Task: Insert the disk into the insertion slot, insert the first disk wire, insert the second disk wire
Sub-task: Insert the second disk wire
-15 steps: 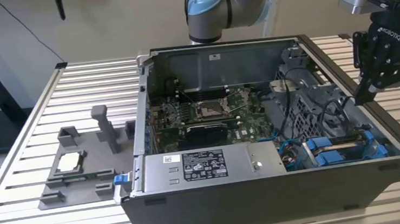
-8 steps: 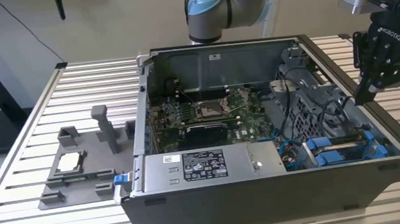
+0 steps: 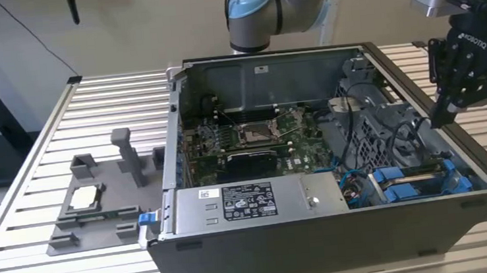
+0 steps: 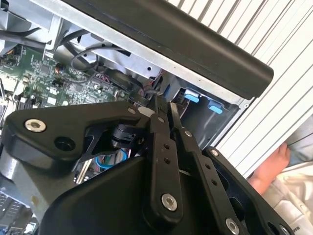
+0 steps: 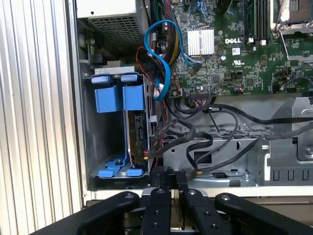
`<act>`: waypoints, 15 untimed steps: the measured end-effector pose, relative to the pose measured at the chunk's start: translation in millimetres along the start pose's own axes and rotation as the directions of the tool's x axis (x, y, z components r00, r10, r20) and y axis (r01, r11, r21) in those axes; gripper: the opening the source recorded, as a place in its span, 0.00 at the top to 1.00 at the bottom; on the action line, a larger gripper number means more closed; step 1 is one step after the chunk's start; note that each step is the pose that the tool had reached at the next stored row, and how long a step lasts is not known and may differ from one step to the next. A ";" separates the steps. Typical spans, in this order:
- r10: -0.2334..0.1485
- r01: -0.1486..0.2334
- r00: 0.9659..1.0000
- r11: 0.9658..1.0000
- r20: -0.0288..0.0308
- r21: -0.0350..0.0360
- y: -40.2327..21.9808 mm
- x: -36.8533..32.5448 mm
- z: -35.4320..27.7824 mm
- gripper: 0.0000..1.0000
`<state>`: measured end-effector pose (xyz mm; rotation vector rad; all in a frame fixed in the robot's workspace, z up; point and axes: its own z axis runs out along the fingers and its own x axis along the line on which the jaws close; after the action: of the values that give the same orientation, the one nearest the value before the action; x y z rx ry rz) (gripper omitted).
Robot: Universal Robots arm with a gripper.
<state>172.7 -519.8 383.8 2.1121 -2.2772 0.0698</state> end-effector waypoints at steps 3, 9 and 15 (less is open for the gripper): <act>0.000 0.000 1.000 1.000 0.000 0.000 4.0 0.1 -0.8 0.84; 0.000 0.000 1.000 1.000 0.000 0.000 11.4 0.7 -4.7 0.84; 0.000 0.000 1.000 1.000 0.000 0.001 18.9 1.5 -8.1 0.84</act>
<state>153.7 -519.4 391.8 2.1120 -2.2775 0.0706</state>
